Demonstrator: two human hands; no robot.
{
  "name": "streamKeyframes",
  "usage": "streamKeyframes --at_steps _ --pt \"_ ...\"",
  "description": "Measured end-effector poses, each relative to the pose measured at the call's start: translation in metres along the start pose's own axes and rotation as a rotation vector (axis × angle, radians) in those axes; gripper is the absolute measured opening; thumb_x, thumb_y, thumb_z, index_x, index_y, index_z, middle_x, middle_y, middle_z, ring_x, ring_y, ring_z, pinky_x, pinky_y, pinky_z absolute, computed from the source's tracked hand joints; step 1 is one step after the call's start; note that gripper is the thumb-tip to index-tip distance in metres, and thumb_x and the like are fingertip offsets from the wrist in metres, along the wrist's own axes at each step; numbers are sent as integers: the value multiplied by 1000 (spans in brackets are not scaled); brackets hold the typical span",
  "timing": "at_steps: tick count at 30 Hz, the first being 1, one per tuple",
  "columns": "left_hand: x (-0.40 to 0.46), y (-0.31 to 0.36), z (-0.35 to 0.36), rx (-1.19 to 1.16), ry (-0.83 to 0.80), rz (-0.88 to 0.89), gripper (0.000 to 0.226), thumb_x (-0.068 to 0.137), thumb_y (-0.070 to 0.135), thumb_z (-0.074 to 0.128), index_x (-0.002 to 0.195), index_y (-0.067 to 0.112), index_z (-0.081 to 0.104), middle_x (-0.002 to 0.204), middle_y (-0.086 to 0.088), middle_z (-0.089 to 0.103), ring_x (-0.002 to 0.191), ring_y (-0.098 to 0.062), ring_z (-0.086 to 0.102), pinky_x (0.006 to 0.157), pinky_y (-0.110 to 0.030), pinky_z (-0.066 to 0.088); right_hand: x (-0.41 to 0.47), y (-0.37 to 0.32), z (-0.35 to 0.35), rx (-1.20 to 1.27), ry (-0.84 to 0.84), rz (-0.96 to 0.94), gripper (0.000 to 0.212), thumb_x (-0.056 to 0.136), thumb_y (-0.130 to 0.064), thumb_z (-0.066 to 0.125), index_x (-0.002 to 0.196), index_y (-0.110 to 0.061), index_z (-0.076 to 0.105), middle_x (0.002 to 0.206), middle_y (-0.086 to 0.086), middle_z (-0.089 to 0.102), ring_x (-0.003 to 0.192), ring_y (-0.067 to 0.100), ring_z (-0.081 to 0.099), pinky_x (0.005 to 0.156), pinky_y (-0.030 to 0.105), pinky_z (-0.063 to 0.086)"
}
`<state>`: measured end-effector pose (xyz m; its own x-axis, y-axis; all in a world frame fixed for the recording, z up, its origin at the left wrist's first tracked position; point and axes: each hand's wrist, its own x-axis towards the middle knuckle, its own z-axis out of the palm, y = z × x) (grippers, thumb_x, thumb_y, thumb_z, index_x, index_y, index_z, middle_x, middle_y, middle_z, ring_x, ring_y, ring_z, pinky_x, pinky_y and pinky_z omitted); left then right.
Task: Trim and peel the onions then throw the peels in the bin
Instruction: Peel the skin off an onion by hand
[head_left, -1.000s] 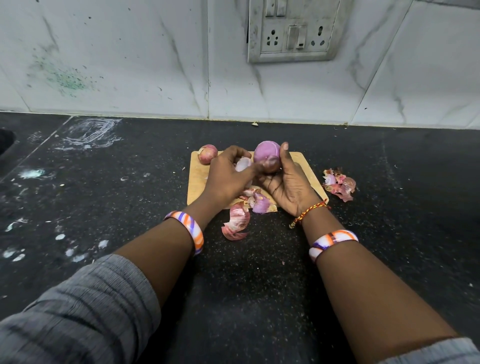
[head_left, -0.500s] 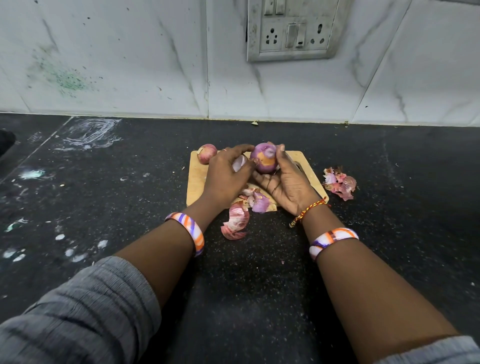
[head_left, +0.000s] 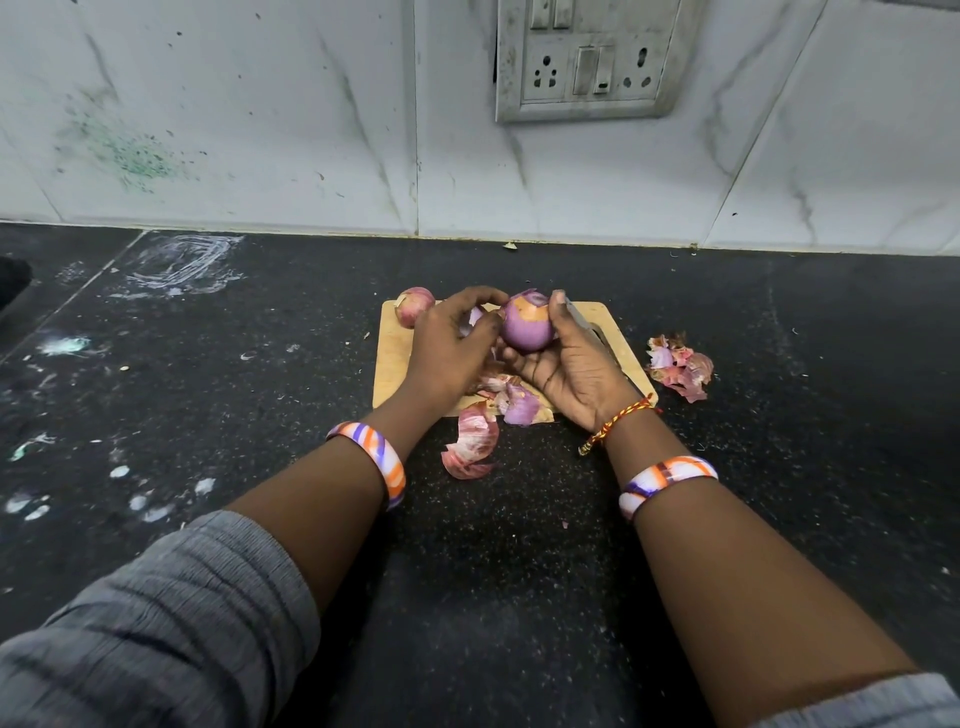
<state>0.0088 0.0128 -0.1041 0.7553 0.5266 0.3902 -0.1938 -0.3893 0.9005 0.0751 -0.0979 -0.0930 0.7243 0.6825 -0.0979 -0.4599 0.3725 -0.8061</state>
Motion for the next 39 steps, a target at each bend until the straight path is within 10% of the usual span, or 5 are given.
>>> streamKeyframes --at_steps 12,22,26,29,39 --pt "3 -3 3 86 -44 -19 22 84 1 55 101 5 69 97 2 65 93 -7 58 76 2 39 7 2 -6 74 81 54 65 93 -57 23 116 0 46 81 15 58 42 7 54 40 16 47" --pt "2 -4 0 238 -140 -32 38 84 14 45 117 9 62 114 -11 66 108 -23 59 91 -28 43 2 -15 1 26 61 -89 21 81 -29 58 100 -20 55 100 14 56 61 16 57 50 19 51" --pt "5 -10 2 430 -215 36 42 83 26 43 118 12 62 126 -14 59 118 -29 52 94 -31 39 6 -30 -1 -340 248 -161 37 81 -10 68 110 -14 44 89 7 58 56 10 56 42 18 45" --pt "6 -12 4 583 -232 62 50 75 40 42 111 15 66 127 -16 57 126 -31 43 96 -34 33 14 -33 -9 -850 334 -204 48 75 -26 75 110 -16 45 102 5 58 78 13 58 66 23 52" --pt "0 -6 3 415 -179 100 36 73 34 45 86 12 71 83 -10 72 79 -26 63 69 -38 48 29 -17 -3 -1613 389 -258 59 77 -67 52 116 -22 59 127 5 54 123 32 36 98 44 24"
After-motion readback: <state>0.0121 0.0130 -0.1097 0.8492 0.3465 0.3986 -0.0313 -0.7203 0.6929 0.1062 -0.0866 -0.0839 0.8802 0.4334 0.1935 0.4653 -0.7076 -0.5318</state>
